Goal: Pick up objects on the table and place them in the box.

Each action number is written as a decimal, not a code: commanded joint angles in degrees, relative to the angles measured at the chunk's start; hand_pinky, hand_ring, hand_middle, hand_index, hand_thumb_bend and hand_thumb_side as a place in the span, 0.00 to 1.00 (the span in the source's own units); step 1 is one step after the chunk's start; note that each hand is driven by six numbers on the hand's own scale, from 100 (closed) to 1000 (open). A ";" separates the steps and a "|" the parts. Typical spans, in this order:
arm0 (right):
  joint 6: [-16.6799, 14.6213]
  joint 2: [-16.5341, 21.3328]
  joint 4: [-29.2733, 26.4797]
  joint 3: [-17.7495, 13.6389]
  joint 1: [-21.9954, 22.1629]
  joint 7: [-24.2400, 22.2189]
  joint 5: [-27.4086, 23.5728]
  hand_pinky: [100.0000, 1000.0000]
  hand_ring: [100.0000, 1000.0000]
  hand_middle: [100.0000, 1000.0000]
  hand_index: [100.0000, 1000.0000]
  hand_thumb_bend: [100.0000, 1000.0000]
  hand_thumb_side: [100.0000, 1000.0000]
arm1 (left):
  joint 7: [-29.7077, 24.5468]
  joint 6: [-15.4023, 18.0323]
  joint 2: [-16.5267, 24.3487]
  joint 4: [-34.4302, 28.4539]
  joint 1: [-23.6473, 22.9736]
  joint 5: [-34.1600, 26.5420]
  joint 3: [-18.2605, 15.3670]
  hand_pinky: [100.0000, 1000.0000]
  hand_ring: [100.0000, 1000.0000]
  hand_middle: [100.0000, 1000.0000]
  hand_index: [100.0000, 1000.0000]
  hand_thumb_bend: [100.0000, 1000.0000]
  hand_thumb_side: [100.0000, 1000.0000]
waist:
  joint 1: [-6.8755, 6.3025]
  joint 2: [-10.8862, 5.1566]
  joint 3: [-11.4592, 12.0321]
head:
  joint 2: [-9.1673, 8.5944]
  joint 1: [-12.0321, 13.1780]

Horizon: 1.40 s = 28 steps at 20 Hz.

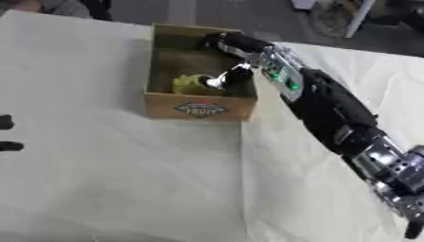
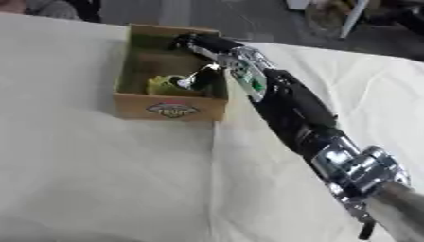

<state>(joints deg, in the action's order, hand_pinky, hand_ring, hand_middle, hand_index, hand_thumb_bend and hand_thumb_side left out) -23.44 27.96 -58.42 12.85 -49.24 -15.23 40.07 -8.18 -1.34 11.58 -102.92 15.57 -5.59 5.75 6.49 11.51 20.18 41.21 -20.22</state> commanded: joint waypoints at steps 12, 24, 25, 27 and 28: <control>8.92 11.75 -30.35 -3.78 12.61 8.28 -36.78 0.60 0.75 0.71 0.84 0.00 0.00 | 2.33 0.36 1.05 -0.58 -1.79 0.28 -2.42 0.59 0.85 0.58 0.66 0.18 0.56 | -1.26 -2.26 -8.79 | 0.80 5.86; 16.19 9.95 -40.61 -12.81 29.15 16.82 -52.83 0.55 0.71 0.67 0.82 0.00 0.24 | 5.95 0.46 1.48 -0.48 -2.50 1.02 -5.45 0.58 0.85 0.57 0.66 0.17 0.56 | -1.95 -1.86 -13.28 | 0.93 8.71; 16.42 9.33 -40.54 -13.29 29.83 17.21 -53.05 0.54 0.71 0.67 0.82 0.00 0.25 | 6.27 0.47 1.56 -0.48 -2.58 1.11 -5.69 0.58 0.85 0.57 0.66 0.17 0.56 | -2.02 -1.84 -13.52 | 0.98 8.89; 16.74 7.89 -40.51 -14.19 31.01 17.92 -53.45 0.54 0.70 0.66 0.82 0.00 0.29 | 6.80 0.43 1.61 -0.34 -2.74 1.27 -6.10 0.58 0.85 0.57 0.66 0.17 0.56 | -2.13 -1.82 -13.99 | 0.96 9.17; 16.85 7.14 -40.53 -14.58 31.42 18.20 -53.61 0.54 0.70 0.66 0.82 0.00 0.32 | 7.04 0.40 1.60 -0.24 -2.77 1.35 -6.27 0.58 0.85 0.57 0.66 0.17 0.56 | -2.16 -1.76 -14.18 | 0.94 9.29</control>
<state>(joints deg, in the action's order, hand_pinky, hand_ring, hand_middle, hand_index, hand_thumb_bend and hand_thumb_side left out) -6.76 34.61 -97.92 -0.43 -17.38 2.37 -12.88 -1.63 -0.98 12.12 -102.50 12.53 -4.40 0.14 4.52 10.37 6.01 42.01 -11.17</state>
